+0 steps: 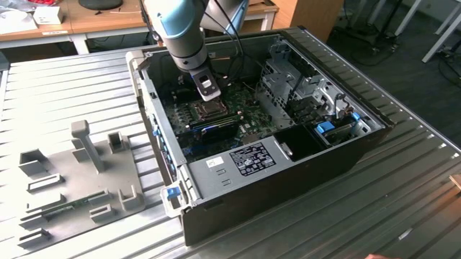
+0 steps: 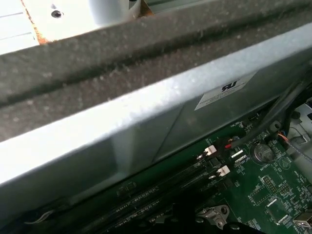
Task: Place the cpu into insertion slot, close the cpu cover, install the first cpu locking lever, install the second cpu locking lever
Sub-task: 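Install the first cpu locking lever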
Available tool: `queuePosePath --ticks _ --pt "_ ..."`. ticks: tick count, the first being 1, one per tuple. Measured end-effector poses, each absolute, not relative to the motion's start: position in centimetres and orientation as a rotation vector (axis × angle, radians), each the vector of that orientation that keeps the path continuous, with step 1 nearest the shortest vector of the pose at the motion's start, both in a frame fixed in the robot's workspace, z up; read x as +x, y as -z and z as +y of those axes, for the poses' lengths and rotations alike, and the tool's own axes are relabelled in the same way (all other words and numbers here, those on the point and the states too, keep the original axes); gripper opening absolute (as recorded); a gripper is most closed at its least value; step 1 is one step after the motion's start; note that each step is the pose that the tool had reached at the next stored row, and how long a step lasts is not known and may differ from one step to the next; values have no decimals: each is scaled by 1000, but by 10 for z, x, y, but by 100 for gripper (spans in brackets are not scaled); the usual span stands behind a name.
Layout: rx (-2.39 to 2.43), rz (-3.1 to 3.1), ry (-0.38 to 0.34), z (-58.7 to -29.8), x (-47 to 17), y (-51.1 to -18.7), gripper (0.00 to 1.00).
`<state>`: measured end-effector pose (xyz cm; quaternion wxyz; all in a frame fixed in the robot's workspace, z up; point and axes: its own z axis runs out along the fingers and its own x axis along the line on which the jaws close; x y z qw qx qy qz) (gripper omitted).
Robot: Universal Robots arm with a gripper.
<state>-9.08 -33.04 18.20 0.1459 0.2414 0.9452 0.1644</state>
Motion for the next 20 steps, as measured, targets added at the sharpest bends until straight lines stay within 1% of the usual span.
queuePosePath --ticks 20 --pt "695 2723 -471 -331 -91 -179 10"
